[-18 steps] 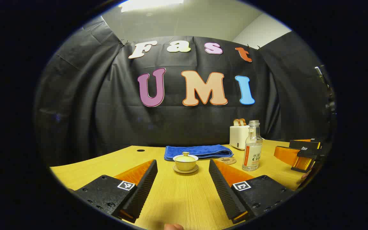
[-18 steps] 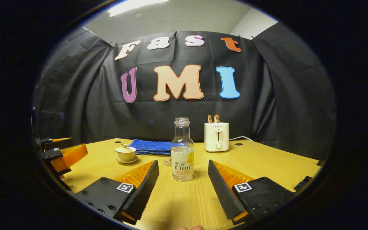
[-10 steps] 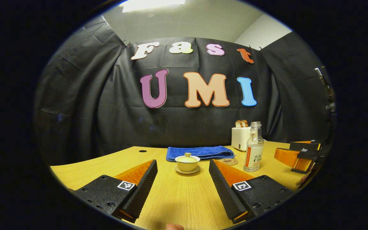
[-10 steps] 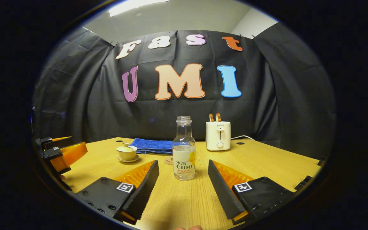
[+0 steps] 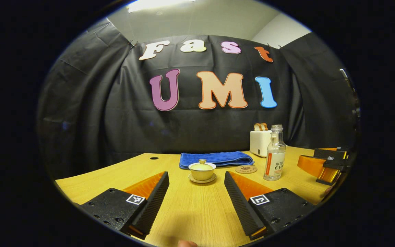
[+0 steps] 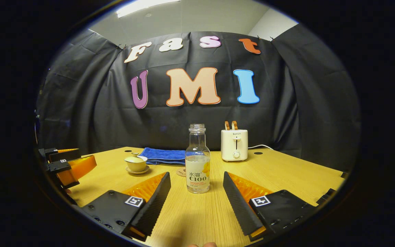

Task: Open the teacup lid with one hand, grasp the water bottle and pour water into the teacup with the other hand; after pouring, place the water bottle on the coaster and then close the teacup lid.

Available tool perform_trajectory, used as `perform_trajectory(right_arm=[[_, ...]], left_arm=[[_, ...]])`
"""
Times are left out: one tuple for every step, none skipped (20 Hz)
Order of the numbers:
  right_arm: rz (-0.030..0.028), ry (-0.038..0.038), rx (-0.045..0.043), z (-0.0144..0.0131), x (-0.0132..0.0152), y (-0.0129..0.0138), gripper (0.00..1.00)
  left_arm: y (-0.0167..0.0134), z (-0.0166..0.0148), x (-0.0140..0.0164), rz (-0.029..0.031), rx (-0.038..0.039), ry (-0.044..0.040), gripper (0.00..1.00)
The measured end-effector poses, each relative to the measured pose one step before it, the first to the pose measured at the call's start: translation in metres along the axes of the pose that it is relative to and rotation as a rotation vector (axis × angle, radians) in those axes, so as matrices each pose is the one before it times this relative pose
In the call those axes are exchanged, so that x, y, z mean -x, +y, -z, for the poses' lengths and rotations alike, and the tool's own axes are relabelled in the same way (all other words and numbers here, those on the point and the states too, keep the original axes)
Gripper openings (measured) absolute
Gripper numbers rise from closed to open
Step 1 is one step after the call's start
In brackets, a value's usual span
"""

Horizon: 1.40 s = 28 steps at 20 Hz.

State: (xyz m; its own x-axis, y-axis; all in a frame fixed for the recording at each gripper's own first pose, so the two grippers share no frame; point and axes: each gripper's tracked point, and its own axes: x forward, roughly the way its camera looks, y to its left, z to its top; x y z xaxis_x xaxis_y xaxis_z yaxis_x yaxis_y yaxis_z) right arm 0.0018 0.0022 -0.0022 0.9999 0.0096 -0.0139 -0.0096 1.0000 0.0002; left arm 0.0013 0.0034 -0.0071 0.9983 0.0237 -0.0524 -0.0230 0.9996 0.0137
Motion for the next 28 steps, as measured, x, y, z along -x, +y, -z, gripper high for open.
perform_trajectory(right_arm=[[0.00007, -0.00031, -0.00010, 0.00068, 0.00021, -0.00049, 0.97], [0.00010, -0.00002, -0.00007, -0.00060, 0.00002, 0.00009, 0.97], [-0.00007, 0.00055, 0.00022, 0.00060, -0.00058, 0.00034, 0.97], [-0.00010, 0.00017, -0.00004, 0.00021, 0.00023, -0.00011, 0.97], [0.00006, -0.00012, -0.00006, 0.00035, 0.00044, -0.00012, 0.97], [0.00000, 0.00014, 0.00001, -0.00006, -0.00011, -0.00026, 0.97], [0.00003, 0.00028, -0.00014, 0.00027, 0.00021, 0.00036, 0.97], [0.00041, -0.00074, -0.00005, -0.00145, -0.00066, 0.00012, 0.97], [0.00043, 0.00063, 0.00026, 0.00148, -0.00021, -0.00007, 0.97], [0.00043, -0.00055, -0.00037, -0.00062, 0.00040, -0.00002, 0.97], [0.00000, 0.00031, 0.00062, -0.00048, -0.00062, 0.00021, 0.97], [0.00015, 0.00033, -0.00067, 0.00013, -0.00015, -0.00017, 0.98], [-0.00002, -0.00049, 0.00005, 0.00055, 0.00027, 0.00027, 0.98], [-0.00011, 0.00030, 0.00032, -0.00055, -0.00012, 0.00038, 0.97], [0.00011, 0.00017, -0.00047, 0.00037, 0.00003, -0.00048, 0.97], [-0.00012, -0.00020, 0.00036, -0.00027, -0.00030, 0.00023, 0.97], [-0.00129, -0.00026, -0.00047, 0.00033, 0.00034, 0.00012, 0.97], [-0.00141, 0.00137, -0.00025, -0.00005, -0.00016, 0.00061, 0.97], [-0.00150, 0.00018, 0.00028, 0.00026, -0.00058, 0.00039, 0.97], [-0.00103, -0.00043, -0.00059, -0.00096, 0.00010, 0.00076, 0.97], [0.00001, 0.00024, -0.00012, 0.00044, -0.00056, -0.00070, 0.97], [-0.00163, -0.00066, -0.00007, -0.00051, 0.00007, 0.00006, 0.97], [-0.00132, 0.00099, -0.00025, 0.00075, -0.00052, 0.00027, 0.97], [-0.00159, -0.00034, -0.00002, -0.00066, -0.00041, 0.00043, 0.97], [-0.00164, -0.00008, -0.00016, -0.00007, 0.00017, -0.00036, 0.97], [-0.00029, 0.00019, -0.00015, 0.00032, -0.00059, -0.00084, 0.98], [0.00082, 0.00039, -0.00004, 0.00049, -0.00018, -0.00103, 0.97], [0.00065, -0.00043, 0.00050, -0.00108, -0.00104, -0.00091, 0.97]], left_arm=[[0.00080, 0.00043, 0.00004, -0.00098, -0.00025, 0.00232, 0.95], [0.00012, -0.00023, -0.00025, 0.00021, 0.00026, 0.00034, 0.95], [-0.00041, 0.00024, 0.00043, 0.00068, 0.00031, 0.00008, 0.95], [0.00007, -0.00029, -0.00042, -0.00077, 0.00022, 0.00036, 0.95], [0.00005, 0.00020, -0.00037, 0.00144, -0.00001, 0.00027, 0.95], [0.00000, -0.00063, -0.00017, 0.00091, -0.00033, 0.00048, 0.95], [0.00024, 0.00111, -0.00064, 0.00075, -0.00042, 0.00144, 0.95], [-0.00038, 0.00006, -0.00028, 0.00244, -0.00039, 0.00194, 0.95], [-0.00068, 0.00173, 0.00111, 0.00158, -0.00015, 0.00242, 0.95], [-0.00011, 0.00076, -0.00040, 0.00243, -0.00073, 0.00553, 0.95], [-0.00072, 0.00038, -0.00140, 0.00262, -0.00040, 0.00613, 0.95], [-0.00005, 0.00045, -0.00169, 0.00110, -0.00036, 0.00789, 0.95], [0.00037, 0.00218, -0.00068, 0.00255, 0.00212, 0.00655, 0.95], [-0.00051, 0.00044, -0.00244, 0.00322, 0.00254, 0.00694, 0.95], [0.00030, 0.00118, 0.00021, -0.00106, 0.00570, 0.00189, 0.95], [-0.00053, 0.00016, -0.00245, 0.00146, 0.00583, 0.00334, 0.95], [-0.00137, 0.00118, -0.00292, 0.00331, 0.00446, 0.00451, 0.95], [-0.00068, 0.00091, -0.00303, 0.00067, 0.00082, 0.00570, 0.95], [-0.00125, 0.00020, -0.00342, 0.00500, -0.00048, -0.00190, 0.95], [-0.00179, -0.00081, -0.00445, 0.00544, 0.00014, 0.00147, 0.95], [-0.00169, 0.00170, -0.00578, 0.00350, -0.00162, 0.00027, 0.95], [-0.00064, -0.00018, -0.00785, -0.00017, -0.00266, 0.00310, 0.95], [-0.00081, 0.00175, -0.00830, 0.00140, -0.00174, 0.00623, 0.95], [-0.00094, 0.00050, -0.00905, -0.00006, -0.00093, 0.00530, 0.95], [-0.00110, 0.00120, -0.00753, -0.00158, -0.00081, 0.00402, 0.95], [-0.00093, -0.00051, -0.00920, 0.00087, -0.00328, 0.00016, 0.95], [-0.00109, -0.00090, -0.00862, -0.00175, -0.00427, -0.00153, 0.95], [0.00049, 0.00067, -0.00793, -0.00247, -0.00543, 0.00070, 0.95]])
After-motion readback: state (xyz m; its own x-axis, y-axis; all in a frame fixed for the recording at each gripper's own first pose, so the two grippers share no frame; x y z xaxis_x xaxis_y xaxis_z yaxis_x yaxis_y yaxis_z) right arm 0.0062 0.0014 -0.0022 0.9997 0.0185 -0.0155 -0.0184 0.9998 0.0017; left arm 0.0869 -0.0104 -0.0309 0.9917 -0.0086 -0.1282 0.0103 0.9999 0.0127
